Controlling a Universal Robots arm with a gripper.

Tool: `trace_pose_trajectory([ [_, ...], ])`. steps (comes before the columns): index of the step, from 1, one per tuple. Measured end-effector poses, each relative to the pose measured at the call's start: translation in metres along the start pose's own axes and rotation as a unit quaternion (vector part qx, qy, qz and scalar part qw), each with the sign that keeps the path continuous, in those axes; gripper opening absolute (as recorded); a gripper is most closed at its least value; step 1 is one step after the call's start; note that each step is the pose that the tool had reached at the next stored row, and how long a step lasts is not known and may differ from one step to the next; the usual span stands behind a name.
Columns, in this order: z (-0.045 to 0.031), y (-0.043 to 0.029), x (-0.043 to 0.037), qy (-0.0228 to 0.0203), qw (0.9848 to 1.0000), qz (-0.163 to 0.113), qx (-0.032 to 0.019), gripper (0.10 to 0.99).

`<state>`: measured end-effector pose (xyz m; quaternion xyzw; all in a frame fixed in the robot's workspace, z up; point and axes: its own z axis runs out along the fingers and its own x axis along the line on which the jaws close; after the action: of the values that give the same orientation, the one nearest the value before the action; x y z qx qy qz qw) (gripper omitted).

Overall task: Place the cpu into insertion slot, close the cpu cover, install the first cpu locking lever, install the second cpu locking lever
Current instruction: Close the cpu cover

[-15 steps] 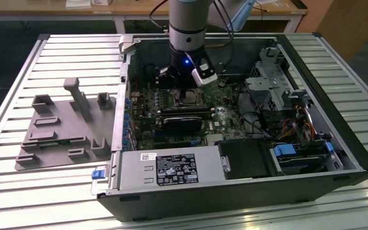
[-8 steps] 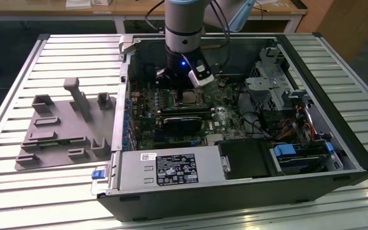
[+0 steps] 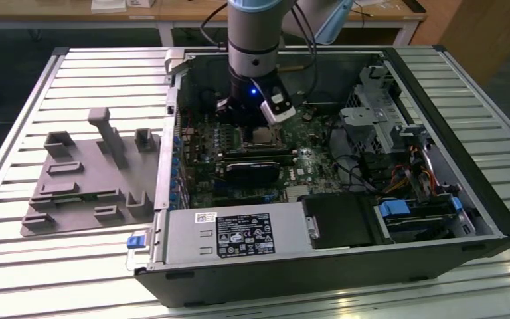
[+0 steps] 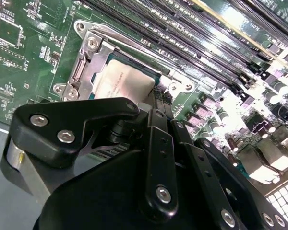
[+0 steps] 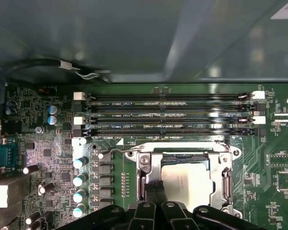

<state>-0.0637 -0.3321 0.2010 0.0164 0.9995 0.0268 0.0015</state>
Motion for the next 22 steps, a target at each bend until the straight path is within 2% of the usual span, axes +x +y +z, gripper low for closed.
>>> trace_pose_trajectory([
  [14,0.0013,-0.0001,0.0000,0.0000,1.0000,0.000,0.0000,0.106],
  [22,-0.0094,0.0005,0.0000,-0.0005,1.0000,0.000,-0.0001,0.106],
])
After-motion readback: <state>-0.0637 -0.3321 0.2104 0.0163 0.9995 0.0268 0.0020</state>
